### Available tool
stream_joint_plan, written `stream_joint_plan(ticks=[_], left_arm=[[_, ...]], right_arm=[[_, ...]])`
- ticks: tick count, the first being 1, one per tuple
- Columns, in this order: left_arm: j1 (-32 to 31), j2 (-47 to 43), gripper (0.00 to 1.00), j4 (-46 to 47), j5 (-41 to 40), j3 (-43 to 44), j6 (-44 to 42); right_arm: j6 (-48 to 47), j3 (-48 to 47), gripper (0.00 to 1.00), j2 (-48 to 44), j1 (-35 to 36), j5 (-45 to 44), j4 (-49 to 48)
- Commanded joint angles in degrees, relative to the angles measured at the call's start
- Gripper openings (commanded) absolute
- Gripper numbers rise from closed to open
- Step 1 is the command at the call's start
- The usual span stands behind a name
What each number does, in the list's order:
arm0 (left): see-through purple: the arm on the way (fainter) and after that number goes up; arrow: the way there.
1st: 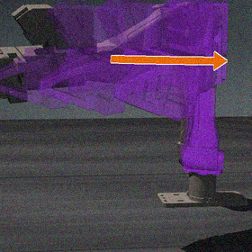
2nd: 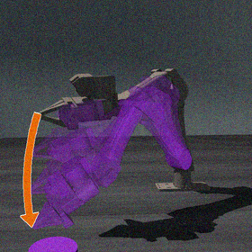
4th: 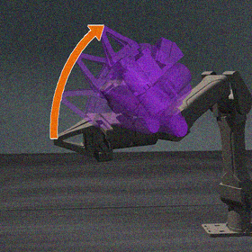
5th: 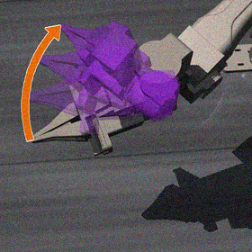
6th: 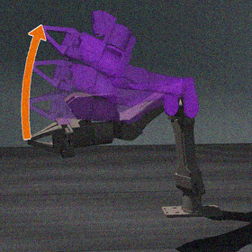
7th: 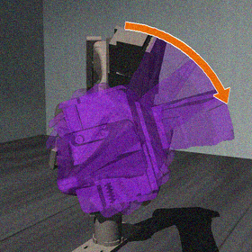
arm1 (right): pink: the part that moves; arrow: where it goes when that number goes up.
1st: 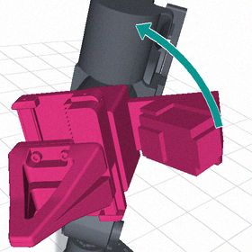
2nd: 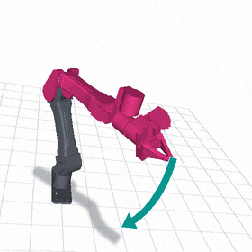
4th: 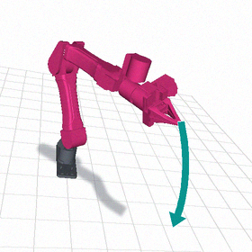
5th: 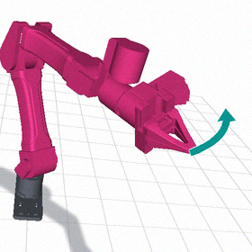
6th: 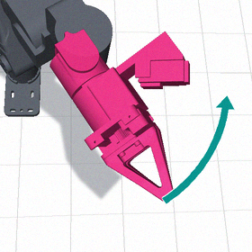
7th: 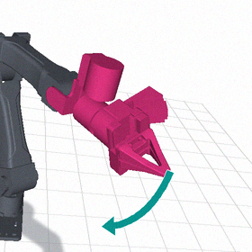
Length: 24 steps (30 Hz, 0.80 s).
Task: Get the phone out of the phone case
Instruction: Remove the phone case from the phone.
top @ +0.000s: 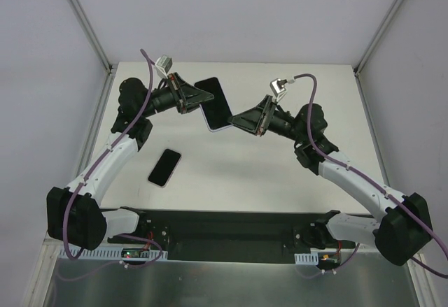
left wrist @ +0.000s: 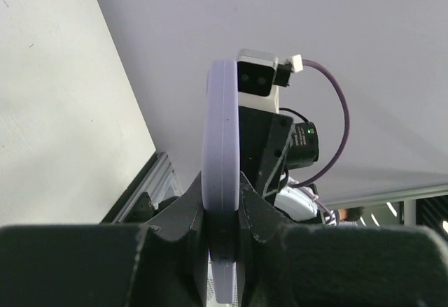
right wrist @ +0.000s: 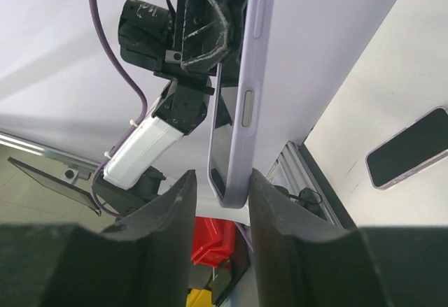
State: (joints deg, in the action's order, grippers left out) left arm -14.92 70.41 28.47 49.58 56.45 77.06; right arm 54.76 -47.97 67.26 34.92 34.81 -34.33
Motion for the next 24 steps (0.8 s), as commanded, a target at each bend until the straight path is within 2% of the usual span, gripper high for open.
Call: stream_joint_plan(ticks=[1,4,7,9,13,18,24], left_arm=[[0.59,0.43,0.0,5.9,-1.33,0.16,2.13],[0.68,0.25,0.0,5.98,-1.51,0.42,2.31],[0.77,0.16,0.0,5.98,-1.24,0.68,2.4],[0.85,-0.01,0.0,5.98,-1.24,0.77,2.48],[1.21,-0.28,0.0,5.9,-1.16,0.42,2.48],[1.82,1.39,0.0,7.99,-1.07,-2.47,4.23],[2.17,6.84,0.0,19.86,-0.8,-7.13,12.5]], right_arm=[[-0.45,-0.9,0.39,-1.96,2.0,2.64,-6.28],[-0.36,-0.2,0.39,-1.96,2.09,2.37,-6.28],[-0.36,0.06,0.24,-2.05,2.17,1.58,-6.45],[-0.27,-0.11,0.2,-1.87,2.09,1.58,-6.63],[0.17,-0.29,0.01,-1.7,2.17,1.49,-8.21],[-1.15,-1.16,0.02,-3.36,2.52,2.37,-14.35],[-5.45,-6.16,0.01,-4.68,3.23,7.46,-19.02]])
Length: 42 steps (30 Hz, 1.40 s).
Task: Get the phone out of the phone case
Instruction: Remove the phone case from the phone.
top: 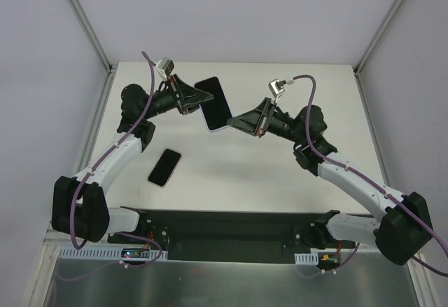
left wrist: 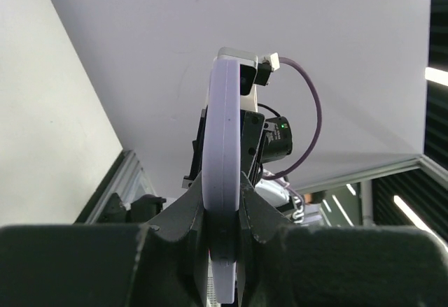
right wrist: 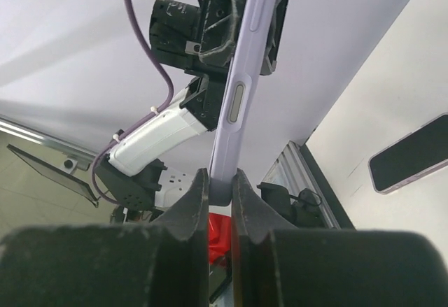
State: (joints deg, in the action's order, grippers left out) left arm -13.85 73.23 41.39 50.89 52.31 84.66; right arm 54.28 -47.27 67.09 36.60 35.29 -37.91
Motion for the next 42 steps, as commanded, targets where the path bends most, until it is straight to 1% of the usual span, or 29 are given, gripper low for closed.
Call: stream_joint_plan(ticks=[1,7,11,12,13,14,15,16,19,27,42], left_arm=[[1.02,4.55,0.0,7.56,-2.2,-3.36,5.42],[1.01,7.36,0.0,11.43,-2.2,-5.29,8.15],[1.01,8.68,0.0,13.8,-2.03,-6.0,10.08],[1.01,8.94,0.0,14.51,-1.94,-6.08,10.34],[1.01,9.03,0.0,14.95,-1.85,-6.0,10.96],[1.01,8.95,0.0,15.21,-1.85,-6.08,11.22],[1.01,9.03,0.0,15.39,-1.68,-6.0,11.4],[0.93,9.03,0.0,15.74,-1.68,-5.91,11.92],[0.84,8.42,0.0,15.92,-1.15,-5.91,13.42],[0.75,4.91,0.0,15.83,-1.5,-7.66,16.76],[0.49,0.77,0.0,15.04,-1.68,-6.35,18.78]], right_arm=[[-5.58,-7.4,0.01,-4.51,1.72,7.86,-15.87],[-7.0,-10.39,0.01,-3.9,2.77,13.84,-19.92],[-5.42,-11.18,0.01,-2.23,3.39,17.44,-25.8],[-3.41,-11.36,0.02,-1.1,3.48,18.14,-27.38],[-1.83,-11.44,0.01,-0.3,3.48,19.63,-32.79],[-0.16,-11.88,0.02,0.58,3.74,20.08,-35.62],[3.51,-12.15,0.01,2.5,3.66,20.43,-38.18],[4.77,-12.76,0.01,3.48,3.57,21.57,-41.77],[8.19,-14.69,0.01,6.47,3.83,22.71,-46.27],[9.53,-17.16,0.02,9.29,4.01,24.48,-47.87],[6.89,-14.17,0.02,9.73,4.09,24.92,-47.08]])
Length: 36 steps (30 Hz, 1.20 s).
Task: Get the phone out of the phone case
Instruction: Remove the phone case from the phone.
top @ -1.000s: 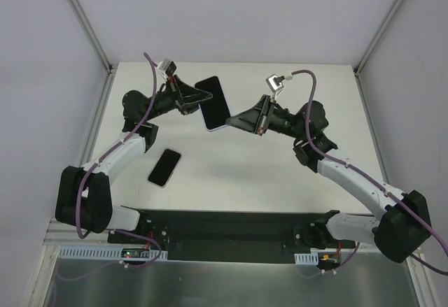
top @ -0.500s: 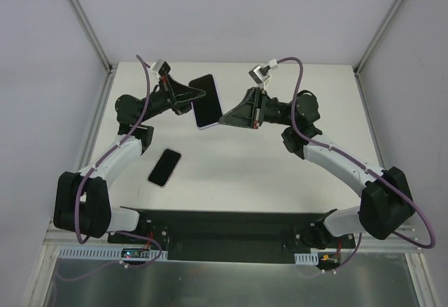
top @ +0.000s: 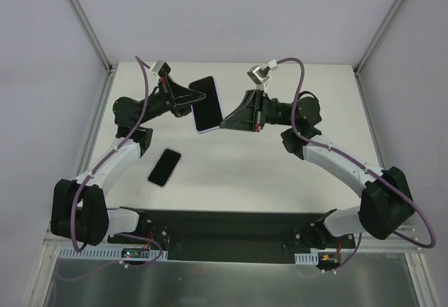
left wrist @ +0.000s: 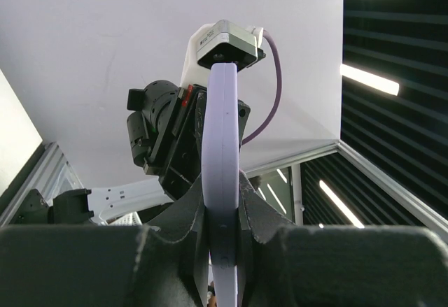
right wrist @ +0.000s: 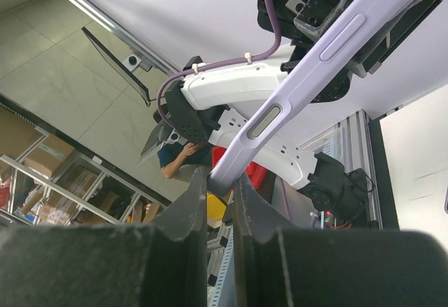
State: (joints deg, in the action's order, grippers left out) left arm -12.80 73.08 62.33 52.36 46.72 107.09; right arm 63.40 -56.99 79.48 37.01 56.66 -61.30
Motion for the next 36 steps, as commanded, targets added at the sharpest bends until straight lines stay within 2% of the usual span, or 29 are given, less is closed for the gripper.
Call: stream_joint_plan(ticks=[1,36], left_arm=[[-0.65,0.66,0.0,-5.99,-3.23,-0.67,-3.55],[-3.55,-1.62,0.0,-6.25,-3.23,0.39,-0.56]], right_arm=[[-2.57,-4.44,0.01,-2.67,3.68,3.54,-23.61],[-4.95,-4.44,0.01,-3.02,4.47,5.04,-23.61]])
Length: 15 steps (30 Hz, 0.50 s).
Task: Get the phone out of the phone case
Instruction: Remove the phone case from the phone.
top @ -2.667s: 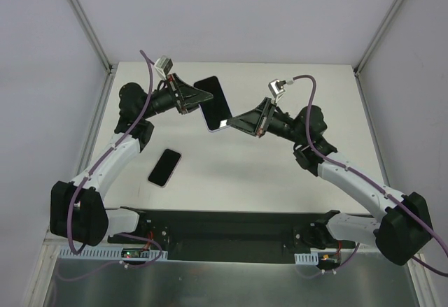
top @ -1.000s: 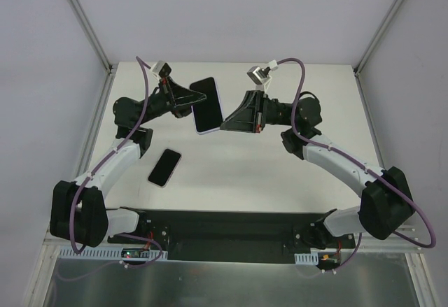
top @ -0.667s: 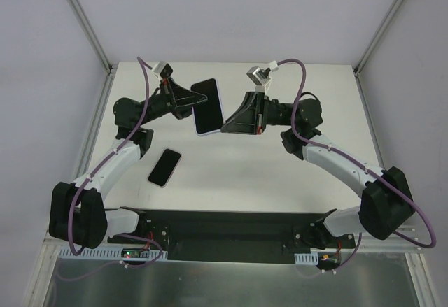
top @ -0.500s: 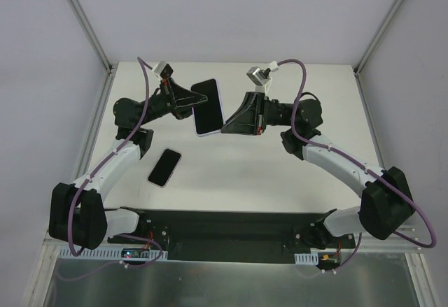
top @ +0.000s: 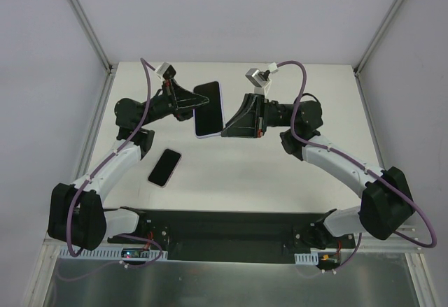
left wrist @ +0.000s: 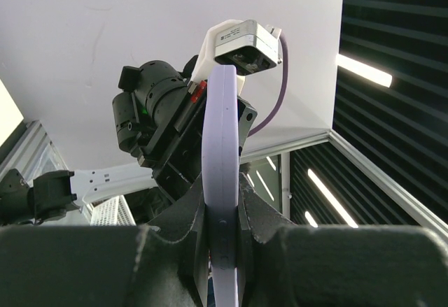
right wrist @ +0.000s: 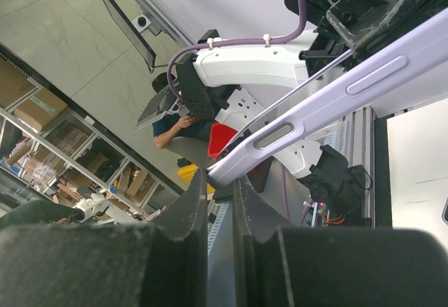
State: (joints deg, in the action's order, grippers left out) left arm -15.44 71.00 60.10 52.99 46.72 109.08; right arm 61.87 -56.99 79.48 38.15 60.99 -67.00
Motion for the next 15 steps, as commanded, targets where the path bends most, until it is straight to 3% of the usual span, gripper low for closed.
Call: stream_joint_plan(ticks=[1,15], left_arm=[[-0.99,0.37,0.0,-3.93,-3.86,0.48,-2.55],[-1.26,-0.25,0.0,-4.2,-3.95,1.18,-2.29]], right_arm=[[-3.33,-4.44,0.01,-2.93,3.42,0.71,-17.99],[-3.68,-4.18,0.01,-2.75,3.42,0.79,-17.9]])
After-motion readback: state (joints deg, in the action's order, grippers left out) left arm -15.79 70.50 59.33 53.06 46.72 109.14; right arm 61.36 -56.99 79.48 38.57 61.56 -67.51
